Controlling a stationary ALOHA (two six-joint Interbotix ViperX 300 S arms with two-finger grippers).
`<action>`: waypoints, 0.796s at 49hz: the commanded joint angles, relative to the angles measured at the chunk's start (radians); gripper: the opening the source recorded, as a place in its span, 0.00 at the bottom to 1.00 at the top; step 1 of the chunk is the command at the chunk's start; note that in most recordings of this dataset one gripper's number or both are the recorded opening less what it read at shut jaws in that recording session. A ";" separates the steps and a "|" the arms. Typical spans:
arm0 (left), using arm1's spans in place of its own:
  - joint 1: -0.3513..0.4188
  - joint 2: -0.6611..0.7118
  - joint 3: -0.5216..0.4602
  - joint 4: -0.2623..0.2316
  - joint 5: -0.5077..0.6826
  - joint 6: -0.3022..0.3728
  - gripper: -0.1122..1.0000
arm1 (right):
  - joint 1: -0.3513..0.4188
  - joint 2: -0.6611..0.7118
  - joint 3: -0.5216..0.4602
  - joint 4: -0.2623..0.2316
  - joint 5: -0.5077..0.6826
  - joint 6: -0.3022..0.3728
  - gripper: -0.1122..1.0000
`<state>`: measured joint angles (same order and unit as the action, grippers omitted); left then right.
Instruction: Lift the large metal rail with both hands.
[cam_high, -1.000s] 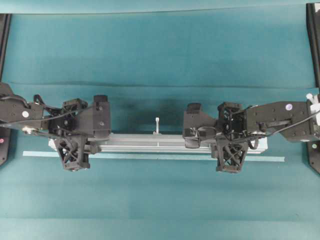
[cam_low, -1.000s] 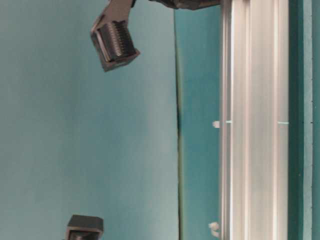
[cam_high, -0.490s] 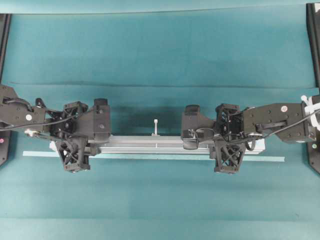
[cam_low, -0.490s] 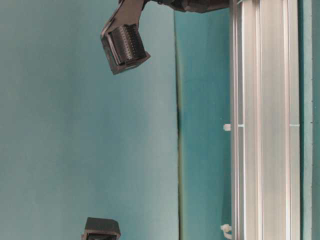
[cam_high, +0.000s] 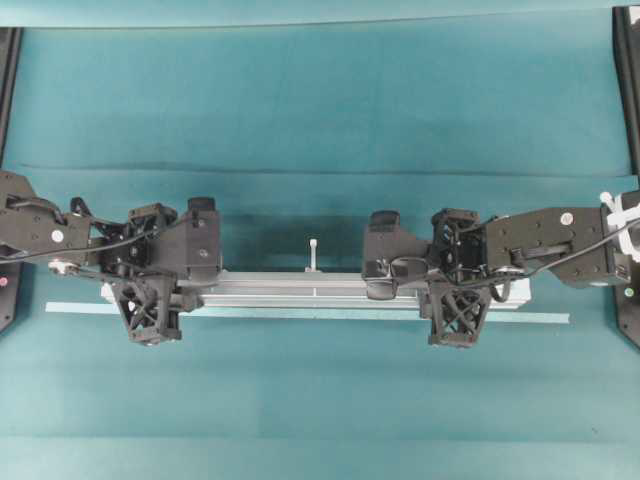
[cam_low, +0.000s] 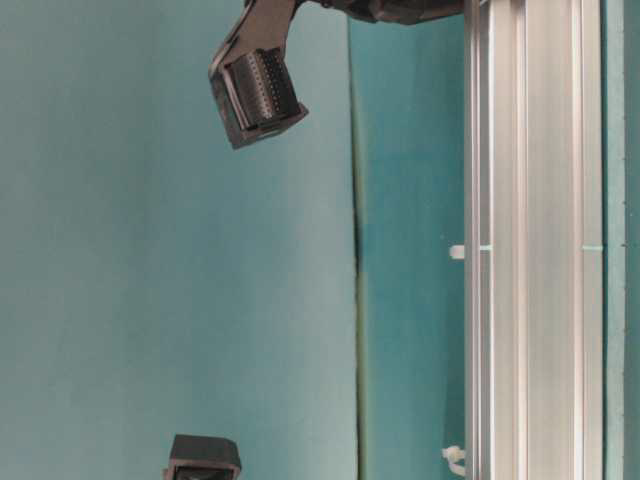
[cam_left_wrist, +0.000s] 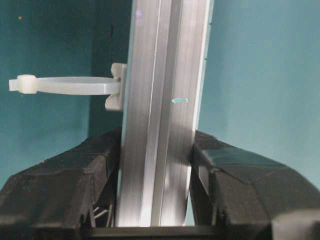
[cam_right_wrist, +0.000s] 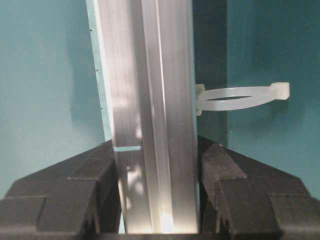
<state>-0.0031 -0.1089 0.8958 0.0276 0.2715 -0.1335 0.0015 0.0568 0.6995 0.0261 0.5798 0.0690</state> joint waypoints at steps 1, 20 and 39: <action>-0.009 -0.006 -0.017 -0.002 -0.017 0.000 0.42 | -0.003 0.006 0.000 0.002 -0.012 0.003 0.45; -0.011 -0.005 -0.021 -0.002 -0.011 -0.011 0.42 | -0.003 -0.002 0.023 0.018 -0.014 0.031 0.45; -0.012 -0.006 -0.017 -0.002 -0.009 -0.009 0.76 | 0.003 -0.002 0.021 0.020 -0.015 0.040 0.79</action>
<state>-0.0107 -0.1089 0.8928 0.0276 0.2684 -0.1488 0.0015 0.0506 0.7256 0.0445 0.5706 0.0982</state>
